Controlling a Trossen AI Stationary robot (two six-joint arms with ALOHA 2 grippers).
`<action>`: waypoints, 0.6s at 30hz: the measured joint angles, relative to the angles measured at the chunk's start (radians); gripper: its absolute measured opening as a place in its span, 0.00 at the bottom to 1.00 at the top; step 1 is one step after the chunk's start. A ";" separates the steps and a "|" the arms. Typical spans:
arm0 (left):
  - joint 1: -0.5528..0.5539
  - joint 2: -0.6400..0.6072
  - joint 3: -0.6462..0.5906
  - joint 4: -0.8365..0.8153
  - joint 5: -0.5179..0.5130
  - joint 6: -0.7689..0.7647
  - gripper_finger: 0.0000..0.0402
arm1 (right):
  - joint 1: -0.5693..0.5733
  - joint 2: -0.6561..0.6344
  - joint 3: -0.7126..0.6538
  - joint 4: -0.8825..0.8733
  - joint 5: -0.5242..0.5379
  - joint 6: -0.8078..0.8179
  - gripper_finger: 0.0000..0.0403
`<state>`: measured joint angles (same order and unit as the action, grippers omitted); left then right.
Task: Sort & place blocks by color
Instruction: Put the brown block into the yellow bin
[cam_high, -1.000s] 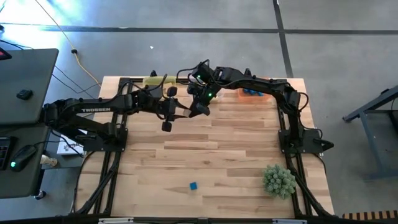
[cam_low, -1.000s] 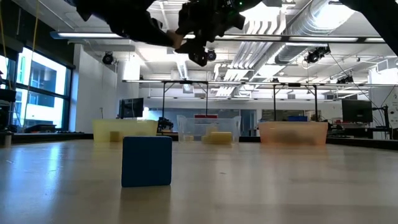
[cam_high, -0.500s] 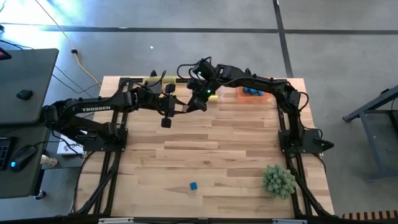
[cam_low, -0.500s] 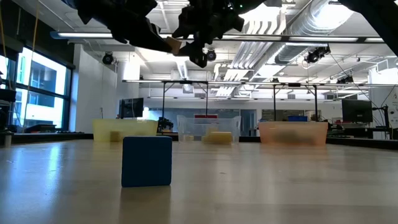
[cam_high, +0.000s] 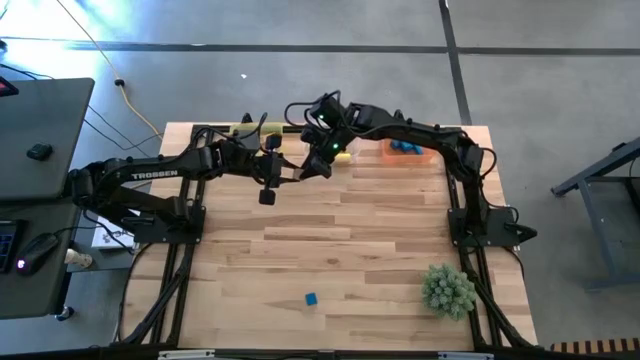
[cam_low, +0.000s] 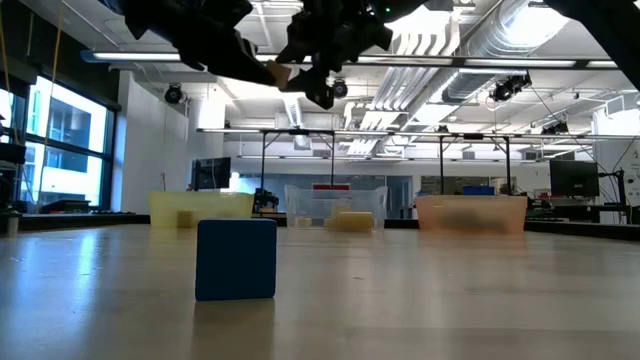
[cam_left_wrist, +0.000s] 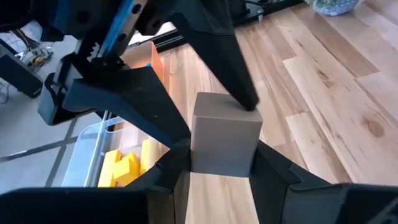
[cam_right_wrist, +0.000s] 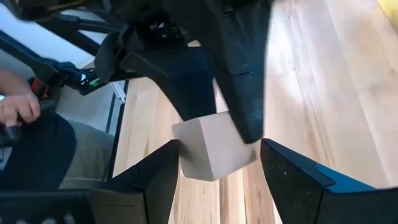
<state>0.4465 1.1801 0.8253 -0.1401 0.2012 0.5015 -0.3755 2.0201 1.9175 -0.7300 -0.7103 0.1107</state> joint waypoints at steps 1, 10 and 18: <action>0.000 0.000 0.000 -0.003 -0.001 0.000 0.26 | -0.003 0.000 0.000 0.000 0.000 0.006 0.53; 0.002 0.000 0.000 -0.024 -0.083 0.020 0.26 | -0.035 0.000 0.000 0.000 0.003 0.024 0.53; 0.104 0.000 0.000 -0.071 -0.121 0.035 0.26 | -0.069 0.000 0.000 -0.001 0.003 0.047 0.53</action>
<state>0.5505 1.1801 0.8257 -0.2109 0.0803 0.5365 -0.4447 2.0201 1.9175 -0.7307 -0.7074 0.1581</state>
